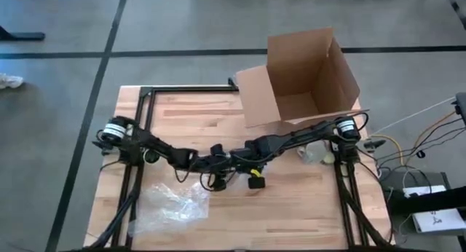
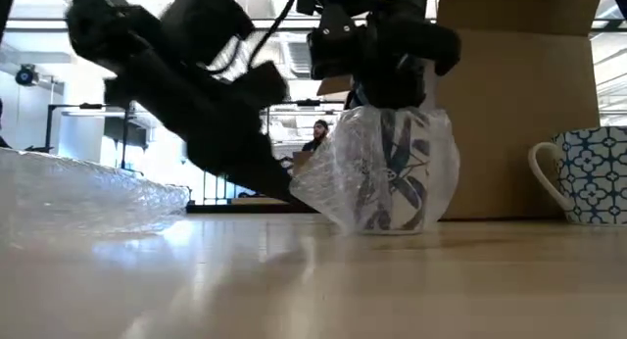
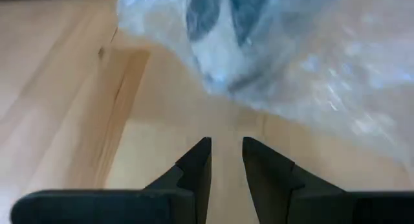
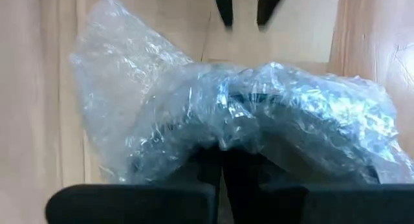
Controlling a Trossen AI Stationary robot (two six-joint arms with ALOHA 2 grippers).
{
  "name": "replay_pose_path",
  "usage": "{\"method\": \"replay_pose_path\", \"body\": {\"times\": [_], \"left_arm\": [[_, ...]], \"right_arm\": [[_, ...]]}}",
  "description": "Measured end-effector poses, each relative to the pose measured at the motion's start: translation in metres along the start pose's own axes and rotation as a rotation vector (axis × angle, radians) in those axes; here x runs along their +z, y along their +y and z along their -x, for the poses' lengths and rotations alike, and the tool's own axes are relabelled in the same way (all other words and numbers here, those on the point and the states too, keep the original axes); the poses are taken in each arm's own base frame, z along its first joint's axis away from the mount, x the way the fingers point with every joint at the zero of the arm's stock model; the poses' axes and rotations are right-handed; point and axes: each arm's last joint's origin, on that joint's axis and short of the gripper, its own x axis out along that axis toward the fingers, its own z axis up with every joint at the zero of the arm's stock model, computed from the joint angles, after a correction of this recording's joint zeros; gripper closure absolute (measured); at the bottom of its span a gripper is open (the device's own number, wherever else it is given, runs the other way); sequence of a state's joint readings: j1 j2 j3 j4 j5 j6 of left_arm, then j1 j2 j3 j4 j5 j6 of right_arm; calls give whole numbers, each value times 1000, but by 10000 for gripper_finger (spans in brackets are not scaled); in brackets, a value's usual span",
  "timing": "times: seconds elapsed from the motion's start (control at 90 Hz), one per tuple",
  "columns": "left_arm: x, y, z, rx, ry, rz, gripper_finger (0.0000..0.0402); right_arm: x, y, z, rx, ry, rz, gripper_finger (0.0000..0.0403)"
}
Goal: Wrap mug
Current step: Wrap the blue mug with the right bubble wrap
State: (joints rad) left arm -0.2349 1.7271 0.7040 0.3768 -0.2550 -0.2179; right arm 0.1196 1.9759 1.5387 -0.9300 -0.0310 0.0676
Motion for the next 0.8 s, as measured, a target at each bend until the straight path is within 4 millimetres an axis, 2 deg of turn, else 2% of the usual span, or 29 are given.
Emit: {"method": "replay_pose_path", "body": {"times": [0.089, 0.167, 0.3, 0.4, 0.567, 0.8], "left_arm": [[-6, -12, 14, -39, -22, 0, 326], [-12, -25, 18, -80, -55, 5, 326], [-31, -40, 7, -24, -67, 38, 326], [-37, -47, -8, 10, -92, 50, 326], [-22, -55, -26, 4, -202, 4, 326], [15, -51, -23, 42, -314, -150, 326]], "right_arm": [[0, 0, 0, -1, 1, -1, 403], [1, -1, -1, -12, -4, -8, 403], [1, -3, -1, -40, -12, -102, 403], [1, -5, -1, -40, -9, -169, 403], [0, -5, -2, -19, -2, -207, 403], [0, 2, 2, -7, -1, -186, 403]]}}
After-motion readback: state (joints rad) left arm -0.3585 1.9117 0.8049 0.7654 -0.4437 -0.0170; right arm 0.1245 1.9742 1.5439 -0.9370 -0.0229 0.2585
